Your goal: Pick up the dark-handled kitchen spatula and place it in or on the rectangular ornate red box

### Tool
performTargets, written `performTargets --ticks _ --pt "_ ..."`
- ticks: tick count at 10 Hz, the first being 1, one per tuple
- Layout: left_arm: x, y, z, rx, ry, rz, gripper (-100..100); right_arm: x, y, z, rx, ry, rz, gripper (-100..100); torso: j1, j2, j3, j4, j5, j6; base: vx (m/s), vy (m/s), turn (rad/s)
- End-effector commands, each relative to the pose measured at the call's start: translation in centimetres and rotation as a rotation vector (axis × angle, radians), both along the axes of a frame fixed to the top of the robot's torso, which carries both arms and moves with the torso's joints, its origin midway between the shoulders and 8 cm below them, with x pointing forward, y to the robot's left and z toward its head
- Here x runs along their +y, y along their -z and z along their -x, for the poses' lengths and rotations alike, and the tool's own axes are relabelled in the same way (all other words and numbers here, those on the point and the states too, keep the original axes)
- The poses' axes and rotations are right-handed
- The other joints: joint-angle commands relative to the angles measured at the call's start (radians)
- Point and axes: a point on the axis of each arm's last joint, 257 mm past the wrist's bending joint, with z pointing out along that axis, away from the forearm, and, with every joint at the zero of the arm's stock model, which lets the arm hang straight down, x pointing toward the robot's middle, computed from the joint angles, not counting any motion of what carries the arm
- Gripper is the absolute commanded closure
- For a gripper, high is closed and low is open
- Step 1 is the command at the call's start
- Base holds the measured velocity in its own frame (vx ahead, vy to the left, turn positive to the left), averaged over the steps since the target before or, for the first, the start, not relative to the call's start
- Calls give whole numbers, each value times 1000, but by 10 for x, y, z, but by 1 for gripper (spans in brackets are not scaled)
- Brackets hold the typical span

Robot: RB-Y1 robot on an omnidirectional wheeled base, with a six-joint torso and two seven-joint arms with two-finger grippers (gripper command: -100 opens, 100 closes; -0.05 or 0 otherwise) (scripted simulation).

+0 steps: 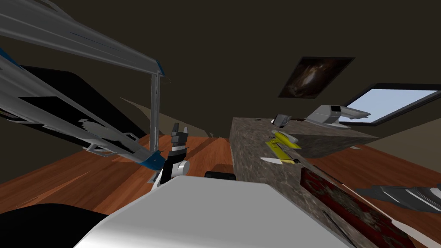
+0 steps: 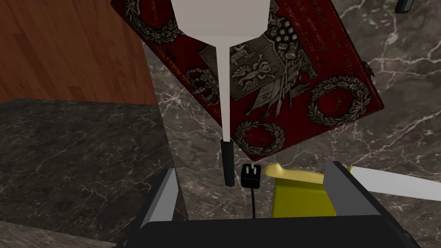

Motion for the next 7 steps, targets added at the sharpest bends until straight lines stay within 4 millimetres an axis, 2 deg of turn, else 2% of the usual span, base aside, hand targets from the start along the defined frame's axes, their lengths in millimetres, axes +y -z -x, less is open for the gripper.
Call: performTargets --ticks 1,3,6,7 --pt "0 0 0 0 0 0 0 4 -12 -15 -2 -11 0 -100 0 0 0 0 0 0 -41 6 -85" --pt "0 0 0 0 0 0 0 10 -31 -36 -4 -30 3 -100 0 1 0 0 0 0 -54 7 -83" --pt "0 0 0 0 0 0 0 10 -30 -35 -9 -25 -1 -100 -1 -1 -1 0 -1 0 -12 0 0" --pt "0 0 0 0 0 0 0 10 -30 -35 -9 -24 -2 0 -1 -2 -1 0 -1 0 0 0 0"
